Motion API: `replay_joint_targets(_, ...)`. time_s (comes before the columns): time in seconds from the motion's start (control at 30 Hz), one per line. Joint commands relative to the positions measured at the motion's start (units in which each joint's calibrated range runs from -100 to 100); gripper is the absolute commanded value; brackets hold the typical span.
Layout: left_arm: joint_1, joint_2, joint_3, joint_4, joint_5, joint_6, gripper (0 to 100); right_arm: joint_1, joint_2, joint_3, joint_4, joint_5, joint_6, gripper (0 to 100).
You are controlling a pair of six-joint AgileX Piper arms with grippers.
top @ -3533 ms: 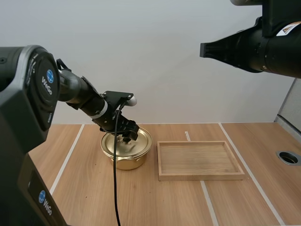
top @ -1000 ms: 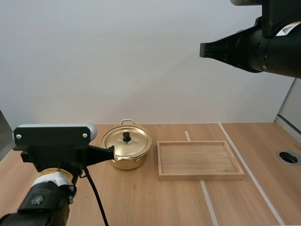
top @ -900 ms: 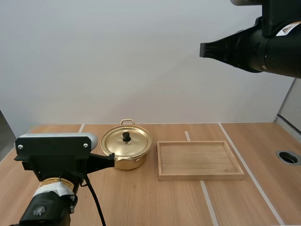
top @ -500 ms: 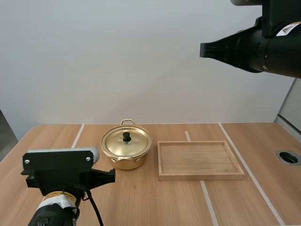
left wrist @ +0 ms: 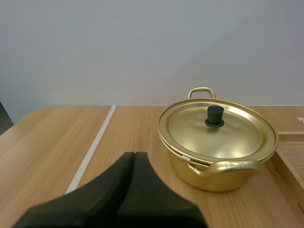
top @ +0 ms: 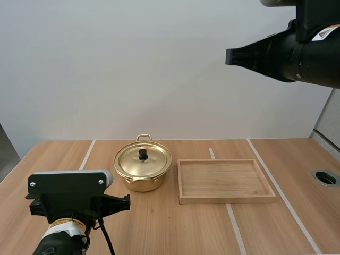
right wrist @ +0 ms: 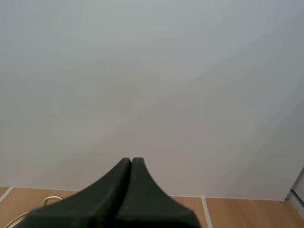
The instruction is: Open the pot, put the pineapple inside, and close it
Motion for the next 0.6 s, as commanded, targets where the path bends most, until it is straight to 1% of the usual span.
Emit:
replay_joint_targets(0.0,-0.03,-0.4,0.1,0.1,-0.4,0.3,0,-0.2,-0.7,0.2,-0.3,-0.8,0.1,0)
replay_joint_targets(0.23,-0.03,-0.4,0.1,0.1,-0.4,0.3,0,-0.2,-0.7,0.2,-0.5,-1.1,0.1,0)
replay_joint_targets(0.3,-0.03,-0.4,0.1,0.1,-0.4,0.3,0,-0.2,-1.1,1.5,-5.4,-8.7,-1.2,0)
replay_joint_targets(0.33,-0.03,-0.4,0.1,0.1,-0.4,0.3,0,-0.2,-1.5,1.9,-6.2,-9.8,-1.1,0)
replay_joint_targets(0.4,-0.03,-0.4,0.1,0.1,-0.4,0.3,0,0.0,-3.9,6.2,-6.9,-10.8,-1.0,0)
replay_joint_targets(0.47,-0.03,-0.4,0.1,0.1,-0.4,0.3,0,0.7,-7.3,12.6,-5.5,-14.0,0.7,0)
replay_joint_targets(0.57,-0.03,-0.4,0.1,0.1,-0.4,0.3,0,2.1,-13.6,25.9,-5.8,-22.9,1.4,0)
